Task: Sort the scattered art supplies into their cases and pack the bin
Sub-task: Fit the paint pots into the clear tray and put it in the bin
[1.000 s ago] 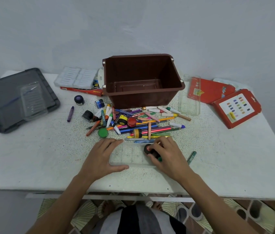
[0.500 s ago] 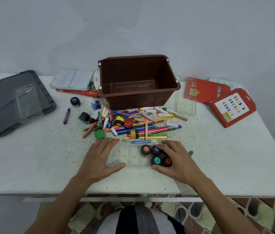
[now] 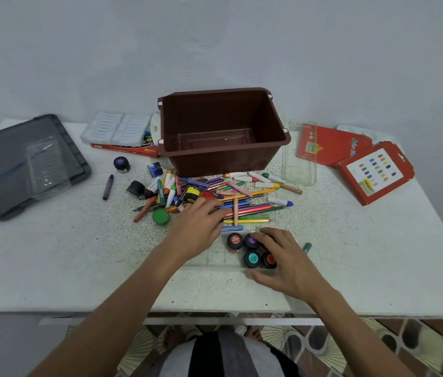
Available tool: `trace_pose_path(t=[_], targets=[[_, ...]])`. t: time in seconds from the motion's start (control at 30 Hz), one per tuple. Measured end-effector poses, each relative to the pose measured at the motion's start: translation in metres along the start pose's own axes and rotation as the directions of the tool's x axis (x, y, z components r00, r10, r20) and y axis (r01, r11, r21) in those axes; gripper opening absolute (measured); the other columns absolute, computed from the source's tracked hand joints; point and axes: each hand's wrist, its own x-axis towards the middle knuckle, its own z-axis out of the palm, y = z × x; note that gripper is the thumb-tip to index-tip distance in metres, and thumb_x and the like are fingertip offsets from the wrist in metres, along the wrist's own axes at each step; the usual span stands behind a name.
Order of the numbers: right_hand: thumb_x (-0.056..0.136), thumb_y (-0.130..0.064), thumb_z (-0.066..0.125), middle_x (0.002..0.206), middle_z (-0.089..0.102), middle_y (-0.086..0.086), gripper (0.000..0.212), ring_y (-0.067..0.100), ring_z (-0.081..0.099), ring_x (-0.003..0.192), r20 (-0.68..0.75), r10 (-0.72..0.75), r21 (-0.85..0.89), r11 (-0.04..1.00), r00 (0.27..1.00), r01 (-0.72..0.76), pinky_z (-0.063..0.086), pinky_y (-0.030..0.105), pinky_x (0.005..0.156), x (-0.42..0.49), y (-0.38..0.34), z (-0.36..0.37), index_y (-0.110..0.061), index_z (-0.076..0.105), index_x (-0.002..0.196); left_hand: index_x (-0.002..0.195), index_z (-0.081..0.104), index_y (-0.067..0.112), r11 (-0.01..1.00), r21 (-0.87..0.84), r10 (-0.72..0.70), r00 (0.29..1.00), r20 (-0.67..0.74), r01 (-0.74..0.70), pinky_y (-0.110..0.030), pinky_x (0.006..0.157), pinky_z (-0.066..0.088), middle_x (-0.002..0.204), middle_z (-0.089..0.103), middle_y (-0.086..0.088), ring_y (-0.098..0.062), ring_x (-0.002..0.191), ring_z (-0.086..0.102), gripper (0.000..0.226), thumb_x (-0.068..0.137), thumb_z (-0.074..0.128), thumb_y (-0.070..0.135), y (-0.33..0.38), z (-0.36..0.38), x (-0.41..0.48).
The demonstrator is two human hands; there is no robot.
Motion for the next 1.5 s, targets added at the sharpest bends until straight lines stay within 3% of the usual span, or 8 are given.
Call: trace_pose_path(t=[0.1, 0.3, 0.43, 0.53, 0.6, 0.8, 1.23, 1.5], targets=[[0.081, -0.067, 0.062, 0.134, 0.049, -0.001, 0.073, 0.019, 0.043, 0.120, -0.006, 0.005, 0.008, 1.000, 1.000, -0.005, 0.045, 0.033, 0.099, -0.001, 0.000, 0.002, -0.022, 0.050, 0.137, 0.119, 0.068, 0.017, 0.999, 0.046, 0.010, 0.999, 0.044, -0.012, -0.042, 0.081, 0.053, 0.119, 0.065, -0.004, -0.026, 0.108, 0.054, 0.033, 0.086, 0.071, 0.017, -0.003, 0.003, 0.005], [0.080, -0.064, 0.064, 0.136, 0.047, -0.001, 0.072, 0.019, 0.041, 0.124, -0.019, 0.027, 0.033, 0.999, 0.999, -0.027, 0.041, 0.031, 0.102, -0.002, 0.000, 0.006, -0.023, 0.049, 0.137, 0.116, 0.069, 0.015, 1.000, 0.010, -0.003, 0.999, -0.047, 0.004, -0.040, 0.079, 0.053, 0.116, 0.066, -0.005, -0.026, 0.104, 0.058, 0.032, 0.084, 0.074, 0.014, -0.002, -0.005, 0.001], [0.079, -0.062, 0.065, 0.135, 0.048, 0.000, 0.071, 0.019, 0.042, 0.122, -0.026, 0.025, 0.034, 0.999, 0.999, -0.025, 0.039, 0.030, 0.102, -0.003, 0.000, 0.007, -0.022, 0.050, 0.136, 0.124, 0.064, 0.019, 0.961, -0.258, -0.134, 0.985, -0.106, 0.103, -0.027, 0.084, 0.049, 0.120, 0.060, 0.003, -0.014, 0.103, 0.056, 0.032, 0.093, 0.062, 0.028, 0.012, -0.022, -0.012], [0.079, -0.062, 0.064, 0.136, 0.047, 0.000, 0.071, 0.019, 0.041, 0.124, -0.030, 0.036, 0.043, 0.998, 0.999, -0.035, 0.038, 0.029, 0.102, -0.003, -0.001, 0.007, -0.022, 0.050, 0.136, 0.124, 0.063, 0.024, 0.864, -0.458, -0.241, 0.971, -0.013, 0.208, -0.014, 0.087, 0.041, 0.117, 0.058, 0.011, -0.002, 0.099, 0.056, 0.033, 0.092, 0.066, 0.033, 0.026, -0.033, -0.031], [0.079, -0.061, 0.064, 0.136, 0.047, -0.001, 0.071, 0.018, 0.041, 0.124, -0.036, 0.039, 0.052, 0.998, 0.999, -0.037, 0.037, 0.028, 0.102, -0.003, -0.001, 0.008, -0.023, 0.050, 0.136, 0.125, 0.061, 0.031, 0.817, -0.516, -0.268, 0.962, 0.057, 0.258, -0.013, 0.086, 0.041, 0.113, 0.058, 0.016, 0.001, 0.097, 0.056, 0.037, 0.089, 0.070, 0.034, 0.032, -0.033, -0.045], [0.079, -0.063, 0.063, 0.136, 0.047, 0.000, 0.072, 0.019, 0.041, 0.124, -0.030, 0.043, 0.057, 0.998, 0.999, -0.041, 0.041, 0.033, 0.103, -0.003, -0.002, 0.009, -0.023, 0.049, 0.137, 0.133, 0.047, 0.035, 0.794, -0.523, -0.270, 0.950, 0.155, 0.311, -0.021, 0.084, 0.049, 0.114, 0.058, 0.019, 0.005, 0.098, 0.056, 0.053, 0.086, 0.071, 0.030, 0.044, -0.022, -0.065], [0.079, -0.062, 0.062, 0.136, 0.046, 0.001, 0.073, 0.020, 0.041, 0.124, -0.033, 0.039, 0.053, 0.998, 0.999, -0.037, 0.043, 0.035, 0.102, -0.003, -0.002, 0.010, -0.022, 0.047, 0.138, 0.128, 0.050, 0.034, 0.846, -0.487, -0.196, 0.976, 0.098, 0.219, -0.024, 0.079, 0.052, 0.119, 0.057, 0.015, 0.000, 0.096, 0.059, 0.049, 0.086, 0.072, 0.026, 0.057, -0.005, -0.061], [0.079, -0.062, 0.062, 0.137, 0.047, 0.001, 0.073, 0.019, 0.041, 0.124, -0.038, 0.039, 0.056, 0.998, 0.999, -0.037, 0.042, 0.034, 0.102, -0.003, -0.002, 0.010, -0.022, 0.048, 0.138, 0.126, 0.054, 0.033, 0.831, -0.504, -0.206, 0.972, 0.114, 0.236, -0.018, 0.080, 0.048, 0.116, 0.056, 0.018, 0.005, 0.097, 0.058, 0.036, 0.091, 0.062, 0.039, 0.053, -0.007, -0.062]])
